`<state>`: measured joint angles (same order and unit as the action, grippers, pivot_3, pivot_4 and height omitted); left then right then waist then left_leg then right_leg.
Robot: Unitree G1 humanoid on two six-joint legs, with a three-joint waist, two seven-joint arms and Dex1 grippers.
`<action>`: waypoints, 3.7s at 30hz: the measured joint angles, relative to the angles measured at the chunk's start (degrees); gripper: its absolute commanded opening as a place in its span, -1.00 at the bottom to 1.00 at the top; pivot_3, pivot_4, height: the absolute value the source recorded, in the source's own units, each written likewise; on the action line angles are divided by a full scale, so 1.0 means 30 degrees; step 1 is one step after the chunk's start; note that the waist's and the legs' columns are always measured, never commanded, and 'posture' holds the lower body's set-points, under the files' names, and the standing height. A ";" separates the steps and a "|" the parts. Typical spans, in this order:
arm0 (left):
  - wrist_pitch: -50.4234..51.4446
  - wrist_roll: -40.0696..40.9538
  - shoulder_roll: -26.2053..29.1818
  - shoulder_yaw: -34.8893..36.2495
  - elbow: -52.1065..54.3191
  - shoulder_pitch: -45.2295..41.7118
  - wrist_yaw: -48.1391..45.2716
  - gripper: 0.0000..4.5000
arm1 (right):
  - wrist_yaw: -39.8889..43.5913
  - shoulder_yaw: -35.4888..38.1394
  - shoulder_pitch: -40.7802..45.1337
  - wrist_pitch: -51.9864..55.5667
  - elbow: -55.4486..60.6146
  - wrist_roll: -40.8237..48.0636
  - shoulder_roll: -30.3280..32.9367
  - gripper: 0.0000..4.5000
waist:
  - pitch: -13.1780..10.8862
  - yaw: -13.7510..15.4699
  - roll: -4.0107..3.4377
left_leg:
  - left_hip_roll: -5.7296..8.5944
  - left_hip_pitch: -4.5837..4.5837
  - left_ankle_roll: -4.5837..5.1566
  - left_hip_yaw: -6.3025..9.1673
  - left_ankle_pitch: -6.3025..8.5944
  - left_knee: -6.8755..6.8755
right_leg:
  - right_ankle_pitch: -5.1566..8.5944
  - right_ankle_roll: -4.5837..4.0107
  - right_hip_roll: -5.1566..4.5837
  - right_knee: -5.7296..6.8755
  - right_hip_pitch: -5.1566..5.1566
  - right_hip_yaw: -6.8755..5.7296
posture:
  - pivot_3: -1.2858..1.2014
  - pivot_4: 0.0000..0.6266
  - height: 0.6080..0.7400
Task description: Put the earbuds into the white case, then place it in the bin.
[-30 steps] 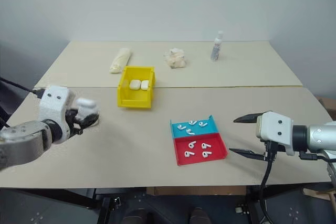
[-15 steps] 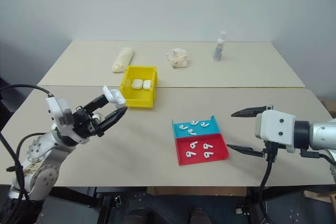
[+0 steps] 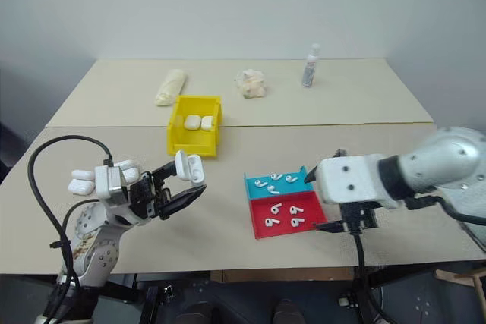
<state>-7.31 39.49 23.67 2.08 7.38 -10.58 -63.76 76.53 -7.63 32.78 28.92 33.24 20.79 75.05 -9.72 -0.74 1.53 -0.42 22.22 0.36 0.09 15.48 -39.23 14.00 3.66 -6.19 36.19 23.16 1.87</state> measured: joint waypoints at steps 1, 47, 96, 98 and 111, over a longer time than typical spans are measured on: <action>0.0026 0.0089 -0.0073 0.0034 0.0066 0.0047 -0.0102 0.22 | 0.0332 -0.1090 0.1031 0.0282 -0.0154 -0.0633 -0.0347 1.00 | 0.0000 -0.0024 0.0000 | -0.0004 -0.0002 0.0002 0.0008 0.0001 -0.0001 | 0.0000 0.0000 0.0001 0.0001 0.0004 0.0002 | 0.03 -0.52 1.00; -0.0093 -0.1442 -0.0563 0.0006 0.0280 0.0344 -0.0628 0.22 | 0.2072 -0.9174 0.2404 -0.1381 -0.5337 -1.1547 -0.6983 0.08 | 0.0001 0.0008 -0.0001 | 0.0001 0.0015 0.0006 0.0026 0.0003 -0.0030 | -0.0001 -0.0001 0.0010 0.0021 0.0022 -0.0002 | 0.03 -0.52 1.00; -0.0089 -0.1954 -0.0541 0.0001 0.0402 0.0703 -0.0307 0.22 | 0.2854 -0.8988 0.2706 -0.2970 -0.6773 -1.2531 -0.7726 -0.17 | 0.0001 0.0001 -0.0001 | 0.0000 0.0014 0.0006 0.0027 0.0003 -0.0030 | -0.0001 -0.0001 0.0013 0.0018 0.0022 -0.0002 | 0.03 -0.52 1.00; -0.0089 -0.1961 -0.0541 0.0000 0.0420 0.0740 -0.0306 0.22 | 0.2861 -0.8988 0.2706 -0.3004 -0.6773 -1.2532 -0.7726 -0.17 | 0.0001 0.0001 -0.0001 | 0.0000 0.0015 0.0006 0.0026 0.0004 -0.0030 | -0.0001 -0.0001 0.0013 0.0018 0.0022 -0.0002 | 0.03 -0.52 1.00; -0.0089 -0.2004 -0.0516 0.0001 0.0637 0.0781 -0.0305 0.22 | 0.2986 -0.8985 0.2652 -0.3194 -0.6702 -1.2540 -0.7725 -0.42 | 0.0001 0.0002 -0.0001 | 0.0000 0.0015 0.0006 0.0028 0.0003 -0.0030 | -0.0001 -0.0001 0.0013 0.0017 0.0021 -0.0002 | 0.03 -0.52 1.00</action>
<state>-7.57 33.48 22.13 2.09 9.29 -8.23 -64.67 85.49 -34.58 40.74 19.34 13.14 -16.83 51.88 -9.72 -0.73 1.53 -0.42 22.27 0.38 0.17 15.49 -39.32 14.00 3.65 -6.15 36.24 23.22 1.86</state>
